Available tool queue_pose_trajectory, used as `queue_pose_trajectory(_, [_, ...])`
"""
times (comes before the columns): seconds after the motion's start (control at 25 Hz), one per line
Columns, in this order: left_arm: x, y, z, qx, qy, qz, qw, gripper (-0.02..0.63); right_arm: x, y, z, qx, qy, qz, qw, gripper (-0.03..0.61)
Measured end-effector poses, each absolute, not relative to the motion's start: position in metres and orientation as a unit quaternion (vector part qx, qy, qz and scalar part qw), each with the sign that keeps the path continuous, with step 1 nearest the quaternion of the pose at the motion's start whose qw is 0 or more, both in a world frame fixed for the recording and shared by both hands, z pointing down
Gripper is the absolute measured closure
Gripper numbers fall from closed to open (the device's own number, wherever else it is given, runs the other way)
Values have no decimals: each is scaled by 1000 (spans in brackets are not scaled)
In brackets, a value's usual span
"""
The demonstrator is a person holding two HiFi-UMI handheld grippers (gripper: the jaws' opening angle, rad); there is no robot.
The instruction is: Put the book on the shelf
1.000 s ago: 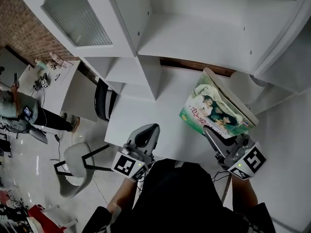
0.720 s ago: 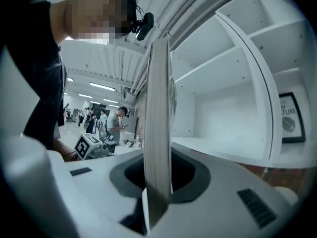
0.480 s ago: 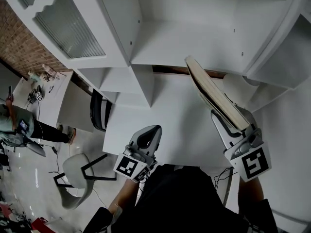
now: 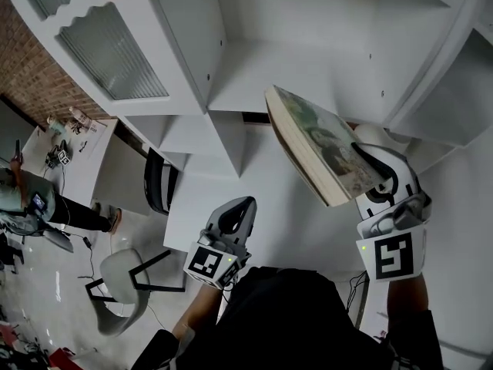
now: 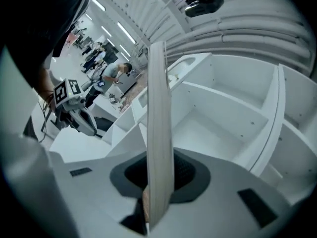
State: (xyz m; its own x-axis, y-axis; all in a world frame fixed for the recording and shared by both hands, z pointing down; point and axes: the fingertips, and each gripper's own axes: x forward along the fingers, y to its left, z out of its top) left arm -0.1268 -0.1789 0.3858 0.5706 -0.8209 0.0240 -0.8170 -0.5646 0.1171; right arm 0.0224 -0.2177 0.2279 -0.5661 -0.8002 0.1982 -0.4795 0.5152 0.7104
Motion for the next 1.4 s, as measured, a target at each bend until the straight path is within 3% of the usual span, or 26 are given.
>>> queue_pose_trajectory(0.24, [-119,-186,385,890,-452,-19,55,595,15,-236,218,388,-774,-384,321,502])
queue_pose_trajectory(0.72, [-118,-188,402,892,-447,-12,67,595,10,-286,263,380,-683,-433,449,500])
queue_pose_trajectory(1.16, [-125,-189,415,890,-448,-6,90,595,2,-319,279,391,-667,-429,466,499])
queue_pose_trajectory(1.4, [-125,-190,418,890,-444,-8,101,595,0,-330,288,373,-699,-400,461,455])
